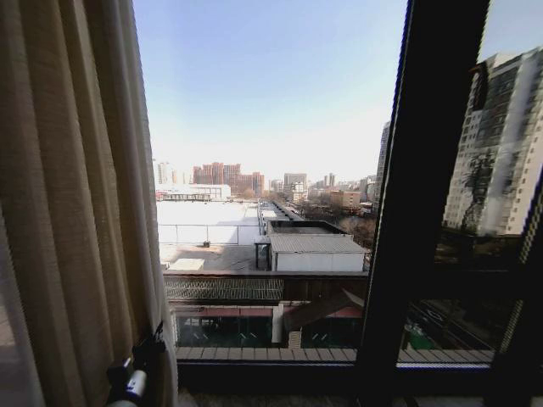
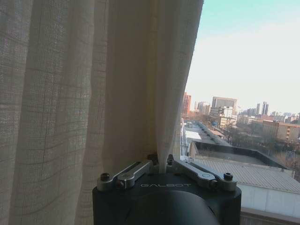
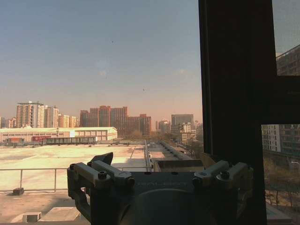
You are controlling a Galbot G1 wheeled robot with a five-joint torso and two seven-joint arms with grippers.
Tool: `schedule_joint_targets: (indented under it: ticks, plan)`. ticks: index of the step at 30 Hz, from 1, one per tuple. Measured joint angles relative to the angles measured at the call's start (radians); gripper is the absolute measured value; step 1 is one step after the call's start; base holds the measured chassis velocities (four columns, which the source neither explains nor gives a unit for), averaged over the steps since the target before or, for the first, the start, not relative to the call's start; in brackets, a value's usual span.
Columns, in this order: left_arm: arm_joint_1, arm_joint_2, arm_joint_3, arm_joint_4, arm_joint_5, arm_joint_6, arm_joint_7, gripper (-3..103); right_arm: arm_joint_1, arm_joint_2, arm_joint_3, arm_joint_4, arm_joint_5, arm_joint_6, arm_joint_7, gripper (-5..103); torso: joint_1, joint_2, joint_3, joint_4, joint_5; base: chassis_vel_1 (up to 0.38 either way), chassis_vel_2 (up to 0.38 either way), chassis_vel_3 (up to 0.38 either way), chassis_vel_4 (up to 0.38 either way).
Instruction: Open the curtains by pulling them apart, changing their state from closed to fully open.
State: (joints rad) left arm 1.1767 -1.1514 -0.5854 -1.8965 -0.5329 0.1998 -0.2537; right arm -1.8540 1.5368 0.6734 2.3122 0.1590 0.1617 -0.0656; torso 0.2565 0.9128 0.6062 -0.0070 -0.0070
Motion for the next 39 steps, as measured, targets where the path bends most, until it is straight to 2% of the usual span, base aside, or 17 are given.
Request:
schedule_joint_targets:
  ticks: [10,15,20,21,30,39]
  plan:
    - [0.019,0.02,-0.045,-0.01,-0.027,-0.005,0.002,0,-0.001,-0.002,0.002,0.0,-0.001,0.0,-0.001,100,0.0,0.0,0.0,0.0,-0.0001,0.0,0.0,0.0,0.0]
    - [0.028,0.059,-0.152,0.01,-0.092,-0.009,0.023,0,-0.001,-0.004,-0.001,0.0,-0.004,0.001,-0.007,100,0.0,0.0,0.0,0.0,-0.0001,0.0,0.0,0.0,0.0]
    - [0.044,0.08,-0.217,0.033,-0.119,-0.02,0.045,0,0.002,-0.01,-0.003,-0.003,-0.004,0.001,-0.012,100,0.0,0.0,0.0,0.0,-0.0001,0.0,0.0,0.0,0.0]
    - [0.056,0.092,-0.258,0.049,-0.138,-0.026,0.057,0,0.003,-0.017,-0.003,-0.007,-0.004,0.001,-0.017,100,0.0,0.0,0.0,0.0003,0.0,0.0,0.0,0.0,0.0]
    - [0.089,0.144,-0.375,0.144,-0.2,-0.053,0.089,0,0.005,-0.051,0.002,-0.007,0.009,0.001,-0.02,100,0.0,0.0,0.0,0.0,0.0,0.0,0.0,0.0,0.0]
    - [0.073,0.191,-0.424,0.255,-0.228,-0.068,0.099,0,0.005,-0.068,0.006,0.0,0.025,0.002,-0.02,100,0.0,0.0,0.0,0.0002,0.0003,0.0,0.0,0.0,0.0]
